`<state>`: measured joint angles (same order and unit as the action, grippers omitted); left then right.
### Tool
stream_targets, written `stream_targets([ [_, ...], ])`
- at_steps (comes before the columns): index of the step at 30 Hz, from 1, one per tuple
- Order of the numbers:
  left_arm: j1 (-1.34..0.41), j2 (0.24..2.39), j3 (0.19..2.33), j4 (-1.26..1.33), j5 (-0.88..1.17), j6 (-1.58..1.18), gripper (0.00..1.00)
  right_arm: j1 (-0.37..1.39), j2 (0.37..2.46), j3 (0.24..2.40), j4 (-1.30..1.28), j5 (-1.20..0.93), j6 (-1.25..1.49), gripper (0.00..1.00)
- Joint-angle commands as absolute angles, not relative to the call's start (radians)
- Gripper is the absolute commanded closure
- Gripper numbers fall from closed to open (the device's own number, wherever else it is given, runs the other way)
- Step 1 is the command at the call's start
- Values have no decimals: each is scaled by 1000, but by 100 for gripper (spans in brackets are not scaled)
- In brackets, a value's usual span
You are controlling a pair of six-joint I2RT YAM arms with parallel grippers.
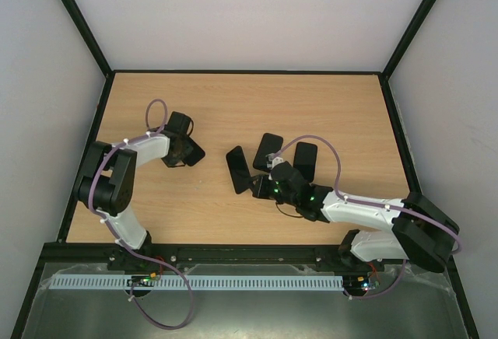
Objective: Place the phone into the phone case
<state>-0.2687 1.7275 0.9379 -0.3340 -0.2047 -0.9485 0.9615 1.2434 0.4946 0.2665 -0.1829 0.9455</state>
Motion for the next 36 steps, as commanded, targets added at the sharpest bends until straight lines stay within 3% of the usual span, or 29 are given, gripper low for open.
stream_targets([
  [1,-263,1749,946,-388,-186,-928,77,959,1190,515,299,-132,933,98],
  [7,-265,1721,941,-409,-127,-877,97,960,1139,504,267,-84,945,98],
  [16,-392,1604,911,-478,-180,-838,98,958,1045,520,153,11,932,98],
  [25,-598,1500,812,-440,-98,-957,98,960,943,463,119,62,972,98],
  [36,-783,1490,743,-356,-46,-1091,98,960,966,420,174,16,1007,98],
])
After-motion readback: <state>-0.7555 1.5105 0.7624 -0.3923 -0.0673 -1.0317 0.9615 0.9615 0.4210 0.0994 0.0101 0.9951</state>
